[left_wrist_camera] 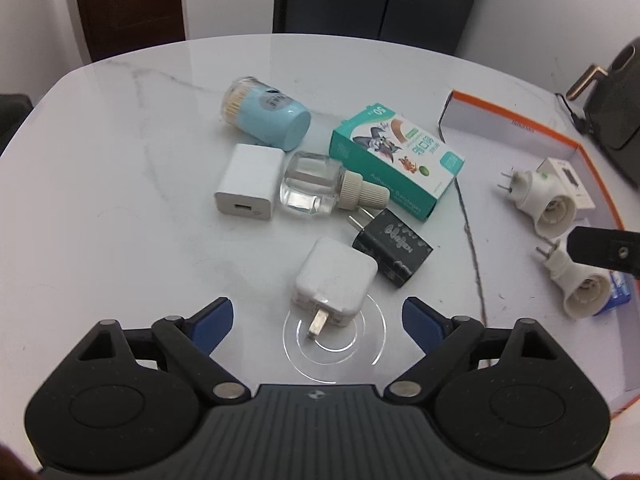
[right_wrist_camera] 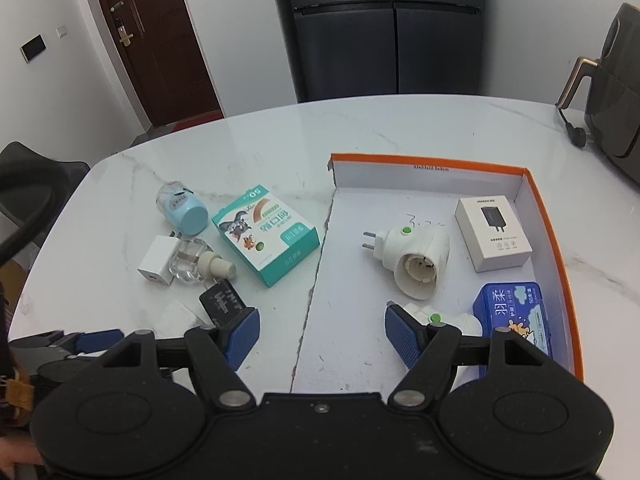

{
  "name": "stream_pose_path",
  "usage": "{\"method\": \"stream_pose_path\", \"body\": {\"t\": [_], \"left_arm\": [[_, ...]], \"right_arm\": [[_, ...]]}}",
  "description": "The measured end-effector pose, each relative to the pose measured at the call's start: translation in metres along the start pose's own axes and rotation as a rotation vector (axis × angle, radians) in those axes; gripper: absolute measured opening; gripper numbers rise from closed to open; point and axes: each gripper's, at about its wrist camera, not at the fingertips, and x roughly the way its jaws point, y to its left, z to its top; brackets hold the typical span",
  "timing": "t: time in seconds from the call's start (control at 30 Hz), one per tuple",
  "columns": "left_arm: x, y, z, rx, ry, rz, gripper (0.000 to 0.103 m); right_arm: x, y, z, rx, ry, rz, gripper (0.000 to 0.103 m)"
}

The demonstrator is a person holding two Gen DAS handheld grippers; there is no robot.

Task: Organize rigid objects
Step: 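Grasp the white square charger with the left gripper while the right grasps the bandage box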

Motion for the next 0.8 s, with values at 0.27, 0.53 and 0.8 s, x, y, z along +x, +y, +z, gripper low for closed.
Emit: {"method": "stream_pose_path", "body": {"t": [0.27,0.53,0.8], "left_arm": [[0.019,-0.005,0.002,0.068,-0.062,-0.018,0.062],[0.012,0.008,0.006,0.007,-0.072,-0.077,0.042],[-0.007,0.037,0.013,-0.087,-0.080,-0.051,0.042]], "right_arm": [[0.020,-0.004,0.001,-0.013,0.030,0.002,0.083],[0.055,0.007,0.022,-0.109,0.046,0.062,0.083],[0.117,0.045,0.061,-0.371,0.114,0.115,0.090]]}}
